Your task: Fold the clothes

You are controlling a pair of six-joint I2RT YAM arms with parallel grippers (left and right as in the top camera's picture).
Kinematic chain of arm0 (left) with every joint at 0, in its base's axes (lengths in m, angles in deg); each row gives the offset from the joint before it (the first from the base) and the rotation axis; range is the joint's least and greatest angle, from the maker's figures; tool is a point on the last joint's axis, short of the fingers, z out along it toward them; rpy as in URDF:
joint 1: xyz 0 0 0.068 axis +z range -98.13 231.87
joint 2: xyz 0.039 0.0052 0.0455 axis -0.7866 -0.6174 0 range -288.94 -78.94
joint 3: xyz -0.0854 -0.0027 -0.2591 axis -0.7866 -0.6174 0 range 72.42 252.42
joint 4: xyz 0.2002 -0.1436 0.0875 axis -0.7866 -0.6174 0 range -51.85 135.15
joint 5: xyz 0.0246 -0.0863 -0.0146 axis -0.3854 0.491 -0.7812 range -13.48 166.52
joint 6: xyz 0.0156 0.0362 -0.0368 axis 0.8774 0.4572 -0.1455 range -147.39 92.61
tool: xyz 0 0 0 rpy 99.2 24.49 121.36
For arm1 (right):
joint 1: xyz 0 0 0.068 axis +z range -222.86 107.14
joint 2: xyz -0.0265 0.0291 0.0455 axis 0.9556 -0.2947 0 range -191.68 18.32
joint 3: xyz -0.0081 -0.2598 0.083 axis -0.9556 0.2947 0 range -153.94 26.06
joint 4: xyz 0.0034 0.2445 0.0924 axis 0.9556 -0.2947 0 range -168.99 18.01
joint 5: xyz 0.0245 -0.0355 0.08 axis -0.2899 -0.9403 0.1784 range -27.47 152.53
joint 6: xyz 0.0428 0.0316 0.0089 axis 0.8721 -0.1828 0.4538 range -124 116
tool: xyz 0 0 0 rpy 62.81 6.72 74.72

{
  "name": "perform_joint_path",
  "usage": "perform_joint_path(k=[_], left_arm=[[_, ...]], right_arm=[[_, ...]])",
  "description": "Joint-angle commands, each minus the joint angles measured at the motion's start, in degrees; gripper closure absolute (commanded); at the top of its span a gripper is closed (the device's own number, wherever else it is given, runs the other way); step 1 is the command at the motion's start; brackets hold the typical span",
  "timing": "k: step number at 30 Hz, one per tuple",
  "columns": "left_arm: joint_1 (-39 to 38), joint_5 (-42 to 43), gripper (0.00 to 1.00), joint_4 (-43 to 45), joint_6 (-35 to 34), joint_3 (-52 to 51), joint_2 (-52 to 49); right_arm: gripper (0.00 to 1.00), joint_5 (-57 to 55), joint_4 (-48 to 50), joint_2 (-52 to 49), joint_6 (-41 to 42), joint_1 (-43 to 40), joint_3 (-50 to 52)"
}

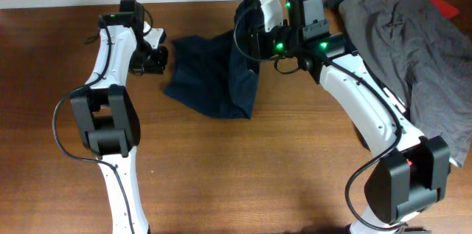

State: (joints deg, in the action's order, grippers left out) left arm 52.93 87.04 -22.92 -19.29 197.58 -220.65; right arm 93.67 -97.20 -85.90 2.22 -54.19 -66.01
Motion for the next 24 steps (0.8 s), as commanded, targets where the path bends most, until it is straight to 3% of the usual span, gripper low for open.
perform_joint_path(k=[1, 7, 13, 24], left_arm=[[0.02, 3.04, 1.0, 0.07, 0.76, 0.44, -1.6], [-0.04, 8.33, 1.0, 1.49, 0.79, 0.44, -1.86], [-0.92, 8.39, 1.0, 2.12, 1.2, -1.16, -1.86], [-1.16, 8.39, 1.0, 8.13, 1.18, -12.26, -1.88]], right_arm=[[0.96, 1.22, 0.63, -0.31, -0.2, 0.52, -1.49], [0.96, 0.96, 2.69, -0.61, -0.22, 2.93, -1.49], [0.96, 0.22, 4.72, -1.33, -0.24, 5.44, -1.49], [0.96, -3.15, 14.88, -4.94, -2.86, 12.04, -1.49]])
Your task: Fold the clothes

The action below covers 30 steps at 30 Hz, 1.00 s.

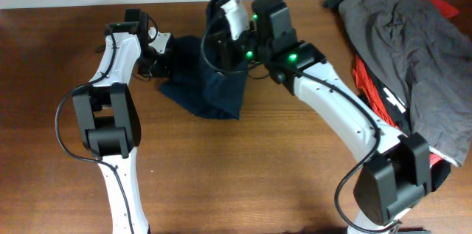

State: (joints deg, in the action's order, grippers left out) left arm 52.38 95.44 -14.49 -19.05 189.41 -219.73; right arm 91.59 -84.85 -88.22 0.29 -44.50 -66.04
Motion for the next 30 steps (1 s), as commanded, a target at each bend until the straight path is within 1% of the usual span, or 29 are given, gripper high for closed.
perform_joint_path(k=[1, 6, 10, 11, 13, 14, 16, 17, 18, 20, 21, 22, 23, 26, 28, 30], left_arm=[[-0.61, 0.02, 1.0, -0.22, 0.94, -4.13, -2.8], [-0.61, 0.02, 1.0, -0.15, 0.96, -4.13, -2.8], [-0.61, 0.0, 1.0, -0.13, 0.94, -4.13, -2.8], [-0.61, 0.0, 1.0, -0.13, 0.96, -4.13, -2.8], [-0.61, -0.02, 1.0, -0.13, 0.96, -4.13, -2.8], [-0.55, -0.02, 1.0, -0.22, 0.94, -4.11, -2.78], [0.24, -0.15, 1.0, -1.92, 0.94, -2.95, -2.71], [0.63, -0.28, 1.0, -2.84, 0.96, -2.25, -2.64], [1.38, -0.52, 0.96, -4.39, 0.96, -0.85, -2.58], [3.08, -1.97, 0.8, -7.74, 0.94, 2.78, -2.54], [3.8, -2.75, 0.7, -9.33, 0.94, 4.68, -2.54], [4.74, -3.8, 0.62, -11.3, 0.94, 7.23, -2.54], [5.64, -4.7, 0.55, -13.07, 0.94, 9.92, -2.54], [7.8, -6.21, 0.39, -17.11, 0.92, 17.42, -2.54], [9.03, -6.27, 0.36, -19.5, 0.92, 22.93, -2.54], [9.68, -6.27, 0.36, -21.97, 0.94, 28.35, -2.54]], right_arm=[[0.96, -1.2, 3.5, -3.34, -0.92, 2.82, -1.46], [0.96, -1.53, 10.49, -10.38, -0.52, 4.66, -1.46], [0.96, -3.06, 14.36, -13.0, -0.42, 4.68, -1.46], [0.69, -4.48, 14.86, -13.18, -0.42, 4.61, -1.46], [0.28, -6.54, 15.8, -13.07, -0.07, 4.31, -1.6], [0.2, -6.62, 16.17, -12.94, 1.84, 3.76, -2.12], [0.11, -5.05, 15.32, -12.5, 5.38, 2.32, -3.85], [0.1, -3.41, 14.88, -12.41, 6.1, 1.75, -4.44], [0.09, -1.03, 13.97, -12.13, 7.13, 0.9, -5.35], [0.07, 2.58, 10.62, -11.96, 7.39, -0.57, -7.28], [0.03, 3.52, 8.0, -11.87, 7.39, -1.18, -8.37], [0.0, 3.8, 5.51, -11.78, 7.37, -1.73, -9.22], [0.01, 3.74, 1.86, -11.63, 7.19, -2.43, -10.4], [0.01, 3.72, -8.37, -11.45, 4.66, -4.39, -13.27], [0.01, 2.89, -16.04, -11.45, 3.45, -5.92, -14.88], [0.01, 0.15, -24.17, -11.45, 3.48, -8.0, -15.19]])
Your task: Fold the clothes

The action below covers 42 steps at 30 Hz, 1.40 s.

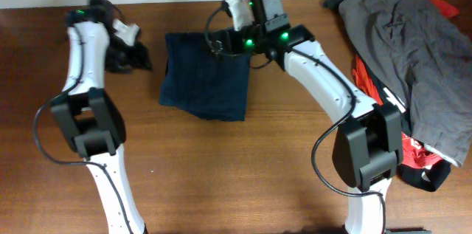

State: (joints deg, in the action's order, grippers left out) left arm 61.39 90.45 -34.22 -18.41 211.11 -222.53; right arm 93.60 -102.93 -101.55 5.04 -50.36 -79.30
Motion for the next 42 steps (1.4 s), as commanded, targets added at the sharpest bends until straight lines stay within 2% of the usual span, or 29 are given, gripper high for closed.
perform_joint_path(k=[1, 3, 7, 12, 14, 21, 36, 37, 39, 40, 42], left_arm=[[0.68, -1.29, 0.36, -2.75, 0.31, 7.67, 0.26], [0.13, -1.22, 0.36, -3.32, 0.31, 8.7, 0.26], [-3.58, -1.03, 0.39, -4.33, 1.27, 8.68, 0.09], [-10.14, -0.04, 0.39, -5.55, 13.97, 8.35, 0.04], [-10.84, -0.02, 0.39, -5.29, 14.93, 8.24, -0.13], [-10.86, 6.32, 0.29, -1.7, 15.72, 2.16, -0.81], [-11.23, 9.51, 0.22, 12.98, 15.98, -14.08, -0.85], [-11.32, 9.92, 0.23, 13.18, 15.98, -14.43, -0.85], [-11.67, 12.17, 0.35, 13.84, 15.98, -15.28, -0.85], [-12.02, 13.57, 0.51, 14.53, 15.96, -15.87, -0.85], [-12.7, 14.38, 0.74, 16.55, 14.05, -17.14, -0.85]], right_arm=[[0.01, -2.23, -7.76, 1.88, -1.25, -2.58, -1.9], [0.01, -3.17, -12.96, 1.64, -1.27, -4.0, -1.6], [0.01, -3.58, -17.33, 1.53, -1.27, -6.1, -0.68], [0.01, -3.02, -19.1, 1.53, -1.29, -10.56, -0.68], [0.01, -2.82, -20.11, 1.55, -1.33, -12.28, -0.68], [0.01, -1.51, -23.28, 1.53, -5.86, -16.61, -0.68], [0.01, -1.51, -23.23, 1.53, -7.37, -16.96, -0.68], [0.01, -1.51, -23.23, 1.53, -7.37, -16.96, -0.68], [0.01, -1.51, -23.23, 1.53, -7.37, -16.96, -0.68], [0.01, -1.51, -23.23, 1.53, -7.37, -16.96, -0.68], [0.01, -1.51, -23.23, 1.53, -7.34, -16.96, -0.68]])
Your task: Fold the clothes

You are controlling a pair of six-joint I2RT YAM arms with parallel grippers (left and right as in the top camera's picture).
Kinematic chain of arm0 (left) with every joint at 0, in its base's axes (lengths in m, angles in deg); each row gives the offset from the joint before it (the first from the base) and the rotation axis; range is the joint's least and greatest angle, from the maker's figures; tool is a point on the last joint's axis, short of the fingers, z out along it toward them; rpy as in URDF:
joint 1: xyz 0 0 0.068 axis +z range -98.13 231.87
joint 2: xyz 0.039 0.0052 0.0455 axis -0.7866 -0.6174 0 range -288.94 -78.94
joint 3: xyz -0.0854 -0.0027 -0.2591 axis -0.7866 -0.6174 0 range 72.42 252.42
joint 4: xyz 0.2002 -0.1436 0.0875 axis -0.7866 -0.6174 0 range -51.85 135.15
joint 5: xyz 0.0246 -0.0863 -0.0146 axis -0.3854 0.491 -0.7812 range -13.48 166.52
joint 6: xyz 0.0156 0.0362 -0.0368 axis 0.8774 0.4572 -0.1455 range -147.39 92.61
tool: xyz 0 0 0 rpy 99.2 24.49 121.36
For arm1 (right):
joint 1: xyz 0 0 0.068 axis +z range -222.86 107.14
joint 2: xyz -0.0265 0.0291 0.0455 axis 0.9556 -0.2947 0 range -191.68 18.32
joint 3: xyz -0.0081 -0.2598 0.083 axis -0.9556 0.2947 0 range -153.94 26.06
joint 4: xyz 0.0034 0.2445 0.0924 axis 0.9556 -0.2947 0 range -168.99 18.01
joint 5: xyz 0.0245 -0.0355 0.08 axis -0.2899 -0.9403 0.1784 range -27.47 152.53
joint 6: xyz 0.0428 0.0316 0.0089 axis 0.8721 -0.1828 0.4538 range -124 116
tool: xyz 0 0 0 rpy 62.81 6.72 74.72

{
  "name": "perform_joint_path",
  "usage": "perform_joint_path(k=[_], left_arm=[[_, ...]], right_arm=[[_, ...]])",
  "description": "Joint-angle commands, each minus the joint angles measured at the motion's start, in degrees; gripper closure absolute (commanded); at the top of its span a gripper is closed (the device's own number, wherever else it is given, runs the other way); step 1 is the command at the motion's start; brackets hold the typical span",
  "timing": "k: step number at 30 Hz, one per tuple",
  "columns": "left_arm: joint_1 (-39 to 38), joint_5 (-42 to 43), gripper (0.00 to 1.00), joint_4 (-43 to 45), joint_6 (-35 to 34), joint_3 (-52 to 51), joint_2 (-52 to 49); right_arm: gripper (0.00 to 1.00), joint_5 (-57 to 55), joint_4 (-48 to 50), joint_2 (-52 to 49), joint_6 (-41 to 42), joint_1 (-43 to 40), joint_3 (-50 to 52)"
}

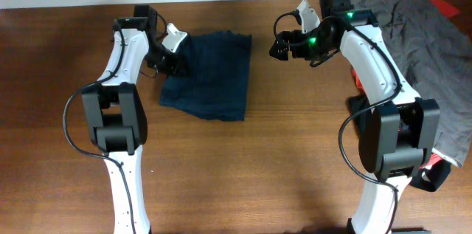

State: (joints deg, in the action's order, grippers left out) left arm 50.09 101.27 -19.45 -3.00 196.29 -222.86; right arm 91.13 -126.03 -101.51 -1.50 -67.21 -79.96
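A dark navy garment (212,75) lies flat as a folded rectangle on the table, back centre. My left gripper (169,63) is at the garment's left edge, touching or just over the cloth; its fingers are too dark against the cloth to read. My right gripper (280,47) hangs to the right of the garment, apart from it, with nothing between its fingers.
A pile of clothes (413,49), grey on top with red and black beneath, fills the right end of the wooden table (243,167) and hangs past its right edge. The right arm's base stands against that pile.
My right gripper was at the garment's top right corner and is now off to the right, free of the cloth. My left gripper has come from left of the garment to its left edge.
My right gripper held up one side of the navy garment, rumpled, while the left stayed beside it. Then the right carried that side leftward over the rest. Then the garment lay flat, folded. Now the right is clear and the left touches the edge.
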Motion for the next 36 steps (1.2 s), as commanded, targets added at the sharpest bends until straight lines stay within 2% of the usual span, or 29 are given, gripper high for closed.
perform_joint_path(k=[1, 3, 9, 14, 17, 22, 25, 26, 27, 31, 34, 36], left_arm=[[-1.75, 3.54, 0.83, 2.89, -2.51, -2.99, -0.52], [-2.23, 3.45, 0.99, 5.73, -5.25, -4.76, -0.52], [-1.44, 0.5, 0.99, 15.02, -23.76, -6.99, -0.55], [2.75, -7.08, 0.99, 19.78, -45.13, -6.99, -0.55], [7.37, -11.56, 0.99, 20.46, -59.12, -6.99, -0.55], [15.43, -19.06, 0.99, 20.44, -77.9, -6.99, -0.55], [20.11, -22.71, 0.97, 20.44, -85.31, -6.99, -0.55], [21.88, -23.15, 0.92, 20.46, -89.0, -6.99, -0.55], [23.26, -23.12, 0.91, 20.46, -92.39, -6.99, -0.55], [26.14, -23.08, 0.91, 20.44, -100.32, -6.99, -0.55], [26.67, -23.12, 0.9, 20.52, -102.38, -6.99, -0.55], [26.71, -23.17, 0.83, 21.16, -102.38, -6.99, -0.55]], right_arm=[[0.01, 0.96, -0.13, 1.49, -0.81, -0.11, -0.02], [0.0, 0.96, -0.15, 1.49, -0.81, -0.11, -0.02], [0.0, 0.92, -0.17, 1.49, -0.83, -0.11, -0.02], [0.0, 0.31, -0.17, 1.49, -0.83, -0.11, -0.02], [0.0, -1.31, -0.17, 1.49, -0.83, -0.11, -0.02], [0.01, -2.54, -0.17, 1.49, -0.85, -0.11, -0.02], [0.01, -2.54, -0.15, 1.49, -0.85, -0.11, -0.02], [0.01, -2.54, -0.15, 1.49, -0.85, -0.11, -0.02], [0.01, -2.54, -0.15, 1.46, -0.83, -0.11, -0.02], [0.01, -2.54, -0.13, 1.44, -0.83, -0.11, -0.02], [0.01, -2.54, -0.13, 1.44, -0.83, -0.11, -0.02], [0.01, -2.54, -0.13, 1.44, -0.83, -0.11, -0.02]])
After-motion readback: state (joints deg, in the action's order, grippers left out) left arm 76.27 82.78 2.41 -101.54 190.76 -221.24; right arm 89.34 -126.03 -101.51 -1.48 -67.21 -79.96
